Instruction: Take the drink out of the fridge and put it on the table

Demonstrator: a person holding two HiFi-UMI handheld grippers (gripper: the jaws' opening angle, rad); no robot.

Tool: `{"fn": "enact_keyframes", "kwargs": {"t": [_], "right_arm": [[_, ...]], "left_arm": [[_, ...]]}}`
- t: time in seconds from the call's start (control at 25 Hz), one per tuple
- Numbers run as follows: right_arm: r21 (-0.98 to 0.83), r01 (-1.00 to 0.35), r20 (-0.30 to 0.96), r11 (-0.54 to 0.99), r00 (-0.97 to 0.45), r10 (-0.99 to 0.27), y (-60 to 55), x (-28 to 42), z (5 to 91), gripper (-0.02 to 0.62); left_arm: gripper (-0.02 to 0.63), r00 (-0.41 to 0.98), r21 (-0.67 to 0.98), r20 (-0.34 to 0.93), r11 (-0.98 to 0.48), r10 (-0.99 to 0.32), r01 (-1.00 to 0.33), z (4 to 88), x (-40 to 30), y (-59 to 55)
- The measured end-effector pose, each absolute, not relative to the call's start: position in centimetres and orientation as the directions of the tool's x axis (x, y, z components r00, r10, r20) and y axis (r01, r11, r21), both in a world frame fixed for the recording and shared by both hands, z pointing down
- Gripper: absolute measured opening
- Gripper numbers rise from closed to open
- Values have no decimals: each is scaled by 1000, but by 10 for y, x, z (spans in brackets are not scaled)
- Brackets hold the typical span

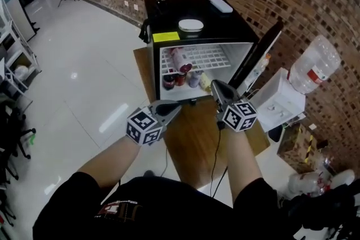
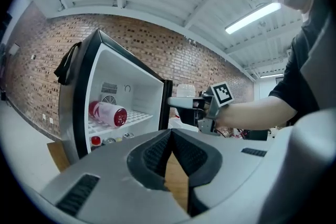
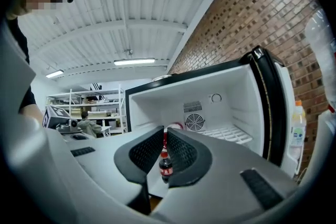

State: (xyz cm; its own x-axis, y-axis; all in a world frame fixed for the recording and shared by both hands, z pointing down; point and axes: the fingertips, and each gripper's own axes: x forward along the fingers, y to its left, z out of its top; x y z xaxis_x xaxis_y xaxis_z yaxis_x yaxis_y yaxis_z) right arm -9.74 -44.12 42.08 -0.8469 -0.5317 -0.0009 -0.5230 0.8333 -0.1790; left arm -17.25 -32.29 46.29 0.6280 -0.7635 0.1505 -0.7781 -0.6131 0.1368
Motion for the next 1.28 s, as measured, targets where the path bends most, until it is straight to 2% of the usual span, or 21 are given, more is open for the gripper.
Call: {"fn": "enact_keyframes", "kwargs": {"t": [0.12,0.2,0.32,0.4,0.6,0.88,0.96,1.04,1.28], "right_arm": [[-191,-527,-6,828,-843,-537,-464,-131,431,71],[-178,-530,6,829,-843,-538,-476,-158,439,139],[-132,-547,48,827,-837,-546,-489,-196,458,305],[-106,-574,78,812,-819,-569,-500,-214,470,369],[-11,-638,139,770,-763,-631,-524,-240,496,379],[8,-637,115,771,-765,-633,-531,-266,501,390],[15,-639,116,769,-763,-636,-535,-269,500,380],[24,-639,120,769,-761,-637,-538,-268,499,334],[22,-634,119,773,-766,-631,-537,-264,496,344]], "left_arm": [[2,645,154,169,-627,-745,-764,471,-186,-324],[2,658,157,180,-639,-731,-753,474,-196,-322],[2,674,160,199,-655,-711,-738,480,-210,-313],[2,677,168,206,-656,-707,-736,483,-220,-311],[2,681,168,216,-660,-700,-732,485,-237,-307],[2,674,171,222,-652,-705,-739,486,-257,-300],[2,674,170,226,-653,-703,-738,487,-261,-299],[2,674,172,225,-653,-703,-738,487,-264,-299],[2,679,178,214,-655,-702,-734,486,-270,-299]]}}
